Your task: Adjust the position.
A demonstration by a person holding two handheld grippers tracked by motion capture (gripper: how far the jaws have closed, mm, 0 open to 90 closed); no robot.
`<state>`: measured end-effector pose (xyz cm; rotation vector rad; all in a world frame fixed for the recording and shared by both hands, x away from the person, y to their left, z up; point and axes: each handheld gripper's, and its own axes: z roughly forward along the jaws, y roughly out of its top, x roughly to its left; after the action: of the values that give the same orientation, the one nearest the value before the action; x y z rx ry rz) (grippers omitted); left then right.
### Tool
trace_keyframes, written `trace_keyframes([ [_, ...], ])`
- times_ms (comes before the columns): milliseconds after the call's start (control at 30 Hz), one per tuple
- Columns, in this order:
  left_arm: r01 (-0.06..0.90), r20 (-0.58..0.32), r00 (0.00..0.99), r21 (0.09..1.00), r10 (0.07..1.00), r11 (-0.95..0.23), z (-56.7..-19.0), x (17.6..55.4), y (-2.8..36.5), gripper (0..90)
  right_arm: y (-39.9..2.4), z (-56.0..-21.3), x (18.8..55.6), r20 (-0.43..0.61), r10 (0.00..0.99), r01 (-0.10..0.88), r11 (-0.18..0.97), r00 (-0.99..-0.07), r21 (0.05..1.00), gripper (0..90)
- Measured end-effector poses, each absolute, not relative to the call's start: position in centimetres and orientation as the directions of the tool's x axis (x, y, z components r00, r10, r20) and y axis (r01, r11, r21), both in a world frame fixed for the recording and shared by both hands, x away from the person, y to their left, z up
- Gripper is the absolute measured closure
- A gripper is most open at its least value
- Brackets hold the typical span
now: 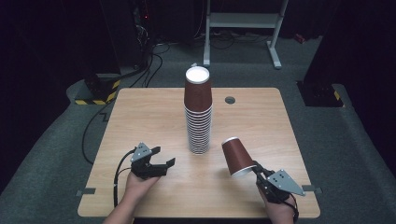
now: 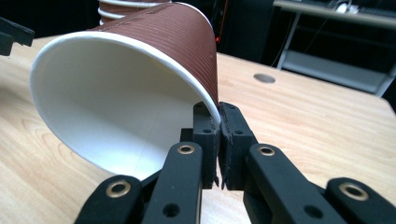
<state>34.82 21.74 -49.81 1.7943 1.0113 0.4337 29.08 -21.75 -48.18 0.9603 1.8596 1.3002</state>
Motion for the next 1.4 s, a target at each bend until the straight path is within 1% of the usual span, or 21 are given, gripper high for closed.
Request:
trace_keyframes([
  [100,0.455,-0.171,0.564,0.88,0.808,-0.132,-50.6,34.8,22.7,16.5,-21.9,-47.7,29.4,-0.107,0.852,0.221,0.251,-0.512,0.942,86.1],
  [133,0.459,-0.166,0.557,0.878,0.814,-0.136,-50.8,34.9,22.9,16.5,-21.9,-47.5,29.5,-0.106,0.852,0.233,0.257,-0.513,0.938,86.1],
  [200,0.455,-0.129,0.547,0.875,0.827,-0.165,-51.1,34.9,23.2,16.5,-21.9,-47.3,29.7,-0.104,0.853,0.255,0.266,-0.512,0.93,86.1],
  [233,0.455,-0.129,0.547,0.875,0.827,-0.165,-51.1,34.9,23.2,16.6,-21.9,-47.3,29.7,-0.104,0.853,0.255,0.266,-0.512,0.93,86.1],
  [333,0.479,-0.119,0.532,0.858,0.838,-0.183,-52.1,35.0,23.9,16.6,-21.6,-46.9,29.9,-0.099,0.846,0.302,0.293,-0.525,0.907,86.1],
  [433,0.481,-0.068,0.526,0.846,0.848,-0.23,-52.5,35.1,23.9,16.2,-21.2,-46.6,30.1,-0.098,0.837,0.337,0.32,-0.538,0.885,86.1],
  [533,0.494,-0.068,0.529,0.835,0.846,-0.241,-53.0,35.3,23.9,15.2,-20.9,-46.1,30.2,-0.107,0.834,0.352,0.34,-0.541,0.872,86.1],
  [667,0.483,-0.035,0.54,0.831,0.841,-0.275,-53.1,35.1,23.4,15.1,-20.7,-45.7,30.4,-0.104,0.832,0.382,0.356,-0.544,0.853,86.0],
  [900,0.496,-0.059,0.544,0.827,0.837,-0.264,-53.2,35.3,23.4,15.3,-20.8,-45.1,30.8,-0.066,0.84,0.456,0.356,-0.538,0.816,86.1],
  [1067,0.491,-0.048,0.547,0.827,0.835,-0.274,-53.2,35.3,23.3,15.3,-20.9,-44.9,31.0,-0.042,0.838,0.491,0.358,-0.543,0.794,86.1],
  [1233,0.493,-0.05,0.549,0.826,0.834,-0.275,-53.2,35.3,23.3,15.3,-21.1,-44.6,31.3,-0.038,0.835,0.52,0.377,-0.549,0.766,86.0],
  [1400,0.493,-0.05,0.549,0.825,0.834,-0.275,-53.2,35.3,23.3,15.3,-21.3,-44.5,31.4,-0.028,0.837,0.533,0.374,-0.547,0.759,86.1],
])
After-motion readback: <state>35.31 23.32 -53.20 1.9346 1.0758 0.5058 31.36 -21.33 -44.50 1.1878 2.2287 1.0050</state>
